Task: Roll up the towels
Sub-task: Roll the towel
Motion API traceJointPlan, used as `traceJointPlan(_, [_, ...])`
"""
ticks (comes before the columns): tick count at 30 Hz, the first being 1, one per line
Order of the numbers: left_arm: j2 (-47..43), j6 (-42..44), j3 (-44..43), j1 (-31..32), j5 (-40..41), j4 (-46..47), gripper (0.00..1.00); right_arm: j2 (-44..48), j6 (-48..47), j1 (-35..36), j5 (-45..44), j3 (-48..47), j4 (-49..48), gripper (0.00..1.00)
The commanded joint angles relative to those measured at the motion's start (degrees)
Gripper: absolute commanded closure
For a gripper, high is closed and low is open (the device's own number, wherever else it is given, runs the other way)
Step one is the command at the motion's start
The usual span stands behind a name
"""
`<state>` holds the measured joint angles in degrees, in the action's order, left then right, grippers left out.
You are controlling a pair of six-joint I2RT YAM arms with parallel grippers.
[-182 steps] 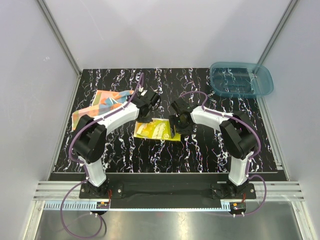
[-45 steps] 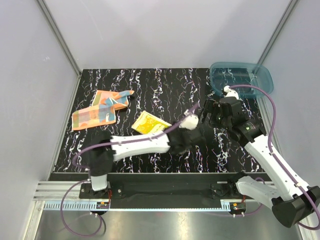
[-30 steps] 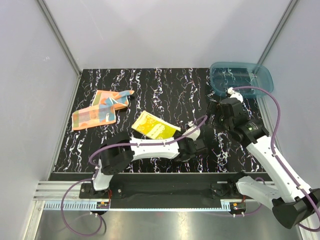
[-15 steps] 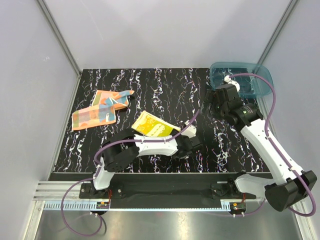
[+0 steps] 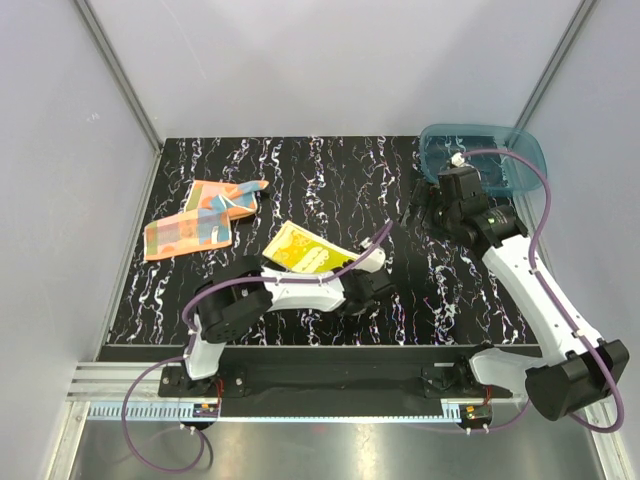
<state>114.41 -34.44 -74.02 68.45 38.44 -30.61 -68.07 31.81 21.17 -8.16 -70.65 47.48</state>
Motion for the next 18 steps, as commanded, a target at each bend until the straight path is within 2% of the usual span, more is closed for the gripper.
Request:
traceJointPlan(1, [0.74,-1.07,5.98,-3.4,-7.4,-0.86,0.78,-1.18,0.18,-2.09,7.44,0.87,-2.83,0.0])
traceJointPlan(4, [-1.38,-0.81,9.32,-4.98,-9.51,2.39,0.84,-2.94,0.18,-3.06,12.98,2.01,-3.8,0.0])
traceJointPlan(5, [-1.9,-0.72,10.11,-5.86,-11.0,4.22,0.9,-3.55,0.27,-3.06,14.74,2.88,-4.32,0.0])
traceJointPlan(6, [-2.52,-0.37,11.78,-6.13,-11.8,5.37,0.92,-5.04,0.18,-3.24,16.67,3.58,-5.72,0.0])
traceJointPlan(8, [-4.54,0.94,13.45,-6.74,-14.6,8.96,0.97,-6.89,1.57,-3.15,22.91,5.95,-7.83,0.0])
traceJointPlan(12, [-8.67,1.65,17.85,-8.24,-18.04,13.29,0.99,-13.47,5.79,-3.24,36.07,11.14,-18.7,0.01])
traceJointPlan(18, [-12.27,1.92,22.69,-10.17,-21.12,17.86,1.0,-23.31,10.72,-2.98,44.27,14.84,-31.2,0.07])
